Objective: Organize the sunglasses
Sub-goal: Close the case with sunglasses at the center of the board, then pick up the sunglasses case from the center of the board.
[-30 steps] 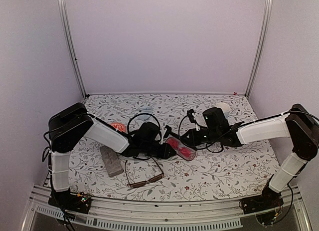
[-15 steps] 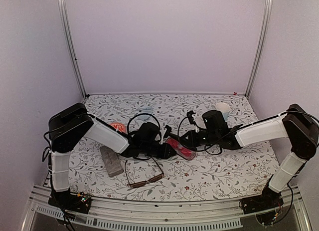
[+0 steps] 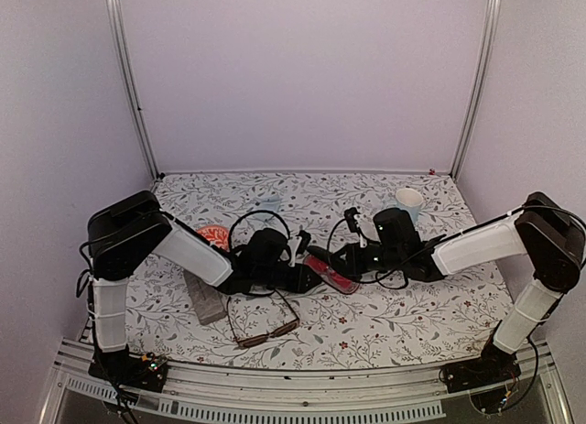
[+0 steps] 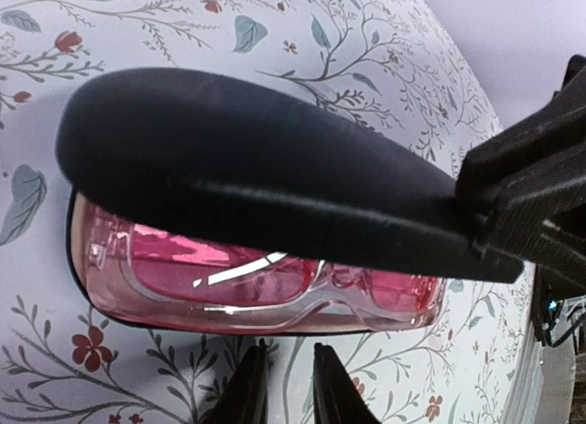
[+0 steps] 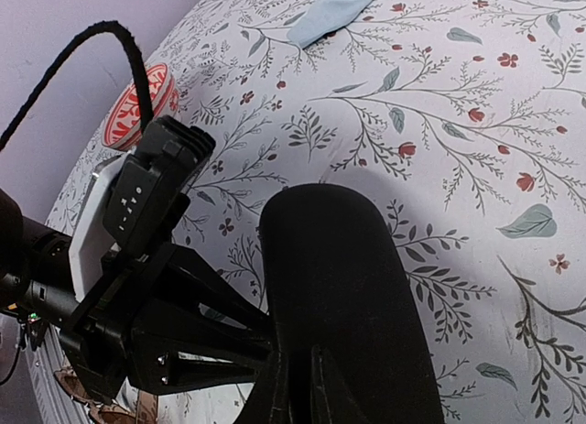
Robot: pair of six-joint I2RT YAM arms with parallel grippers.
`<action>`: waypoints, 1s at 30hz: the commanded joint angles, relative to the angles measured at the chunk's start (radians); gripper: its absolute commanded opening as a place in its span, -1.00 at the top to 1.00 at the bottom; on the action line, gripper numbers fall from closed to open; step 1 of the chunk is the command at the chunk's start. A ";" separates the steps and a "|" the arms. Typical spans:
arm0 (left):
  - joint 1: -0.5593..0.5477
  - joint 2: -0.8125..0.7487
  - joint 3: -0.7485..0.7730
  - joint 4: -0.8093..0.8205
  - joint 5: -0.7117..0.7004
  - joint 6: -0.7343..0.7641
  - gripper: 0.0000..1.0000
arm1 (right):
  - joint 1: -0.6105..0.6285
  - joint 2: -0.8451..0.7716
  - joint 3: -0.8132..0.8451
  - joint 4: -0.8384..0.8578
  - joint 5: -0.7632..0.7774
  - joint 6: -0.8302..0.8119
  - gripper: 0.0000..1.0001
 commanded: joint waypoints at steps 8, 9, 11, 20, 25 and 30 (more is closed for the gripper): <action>-0.001 -0.048 -0.033 0.068 0.002 0.012 0.60 | 0.030 0.050 -0.063 -0.089 -0.036 0.040 0.80; -0.001 -0.053 -0.037 0.067 0.002 0.010 0.60 | 0.031 0.045 -0.063 -0.090 -0.039 0.038 0.80; -0.003 -0.070 -0.051 0.066 0.001 0.010 0.60 | 0.030 0.029 -0.061 -0.091 -0.041 0.038 0.79; -0.004 -0.189 -0.081 0.024 -0.036 0.050 0.49 | 0.030 -0.120 -0.036 -0.176 0.018 0.019 0.40; -0.001 -0.244 -0.049 -0.064 -0.104 0.131 0.26 | 0.030 -0.155 0.008 -0.314 0.131 -0.035 -0.01; 0.010 -0.342 -0.043 -0.190 -0.239 0.224 0.02 | 0.031 -0.111 0.050 -0.431 0.209 -0.115 -0.55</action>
